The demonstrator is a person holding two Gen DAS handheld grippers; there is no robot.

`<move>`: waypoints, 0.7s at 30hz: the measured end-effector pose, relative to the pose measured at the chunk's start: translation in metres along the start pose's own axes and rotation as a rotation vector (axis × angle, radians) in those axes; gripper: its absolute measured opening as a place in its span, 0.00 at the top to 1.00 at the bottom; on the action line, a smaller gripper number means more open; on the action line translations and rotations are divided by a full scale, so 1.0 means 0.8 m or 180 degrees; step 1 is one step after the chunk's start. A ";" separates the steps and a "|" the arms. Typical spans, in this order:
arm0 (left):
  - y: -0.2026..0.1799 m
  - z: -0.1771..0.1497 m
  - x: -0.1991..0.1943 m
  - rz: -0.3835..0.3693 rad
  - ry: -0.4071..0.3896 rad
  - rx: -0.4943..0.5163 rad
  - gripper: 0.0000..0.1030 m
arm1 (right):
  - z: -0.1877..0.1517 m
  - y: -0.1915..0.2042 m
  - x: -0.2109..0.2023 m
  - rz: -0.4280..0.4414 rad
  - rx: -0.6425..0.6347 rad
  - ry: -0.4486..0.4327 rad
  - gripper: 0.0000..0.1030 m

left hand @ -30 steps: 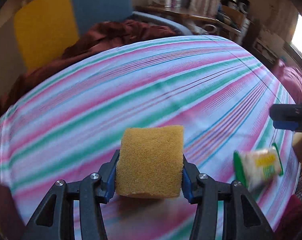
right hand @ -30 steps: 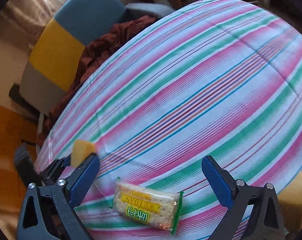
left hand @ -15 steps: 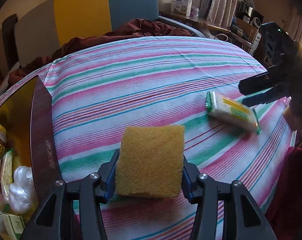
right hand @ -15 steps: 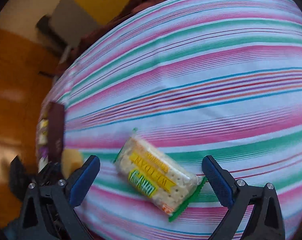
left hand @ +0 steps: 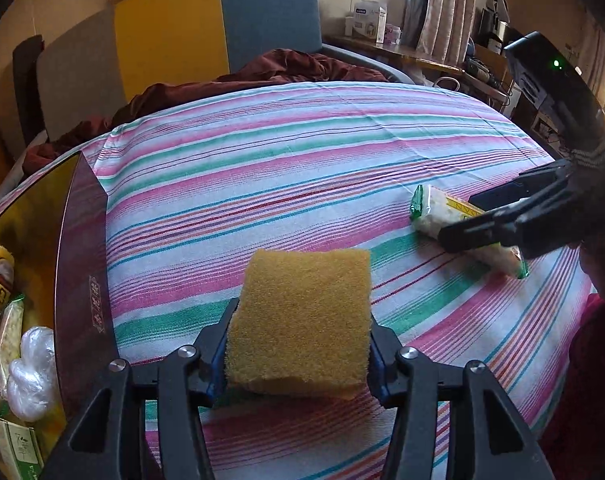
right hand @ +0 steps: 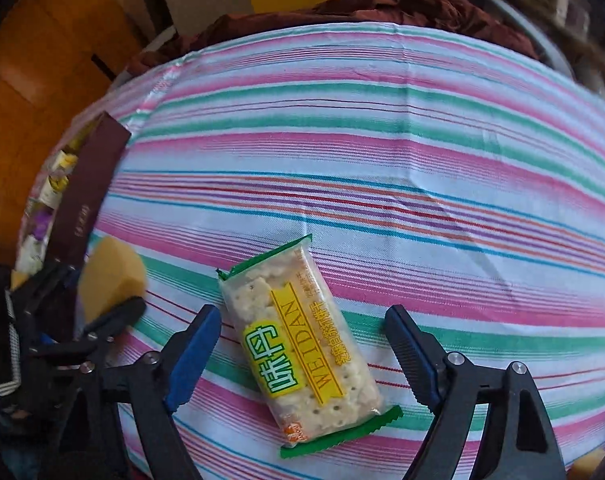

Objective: Organize objects
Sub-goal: 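Grasp the WEIDAN cracker packet with the right tool while the left tool holds the sponge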

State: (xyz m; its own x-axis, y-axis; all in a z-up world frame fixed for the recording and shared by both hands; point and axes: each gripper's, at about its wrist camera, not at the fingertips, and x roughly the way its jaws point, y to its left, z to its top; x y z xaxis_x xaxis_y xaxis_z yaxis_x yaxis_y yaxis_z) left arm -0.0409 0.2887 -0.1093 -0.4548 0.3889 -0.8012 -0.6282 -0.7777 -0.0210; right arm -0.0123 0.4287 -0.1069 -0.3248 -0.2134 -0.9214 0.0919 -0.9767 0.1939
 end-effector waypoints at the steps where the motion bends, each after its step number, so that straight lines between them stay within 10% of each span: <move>1: 0.000 0.000 0.000 0.0005 -0.0015 -0.0007 0.47 | 0.000 0.004 0.000 -0.0067 -0.0077 -0.0003 0.17; 16: -0.005 -0.008 0.001 0.0084 -0.0181 0.0004 0.47 | 0.003 0.014 0.007 -0.0339 -0.0402 -0.0044 0.21; 21: -0.006 -0.009 0.002 0.0100 -0.0201 0.0008 0.47 | 0.011 0.002 -0.002 -0.0365 -0.0311 -0.0143 0.52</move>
State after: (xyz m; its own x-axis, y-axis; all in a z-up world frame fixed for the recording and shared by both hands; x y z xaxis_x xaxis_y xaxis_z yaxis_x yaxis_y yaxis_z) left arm -0.0339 0.2892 -0.1146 -0.5131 0.3948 -0.7621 -0.6147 -0.7888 0.0052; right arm -0.0200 0.4275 -0.1024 -0.3800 -0.1034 -0.9192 0.1422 -0.9885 0.0525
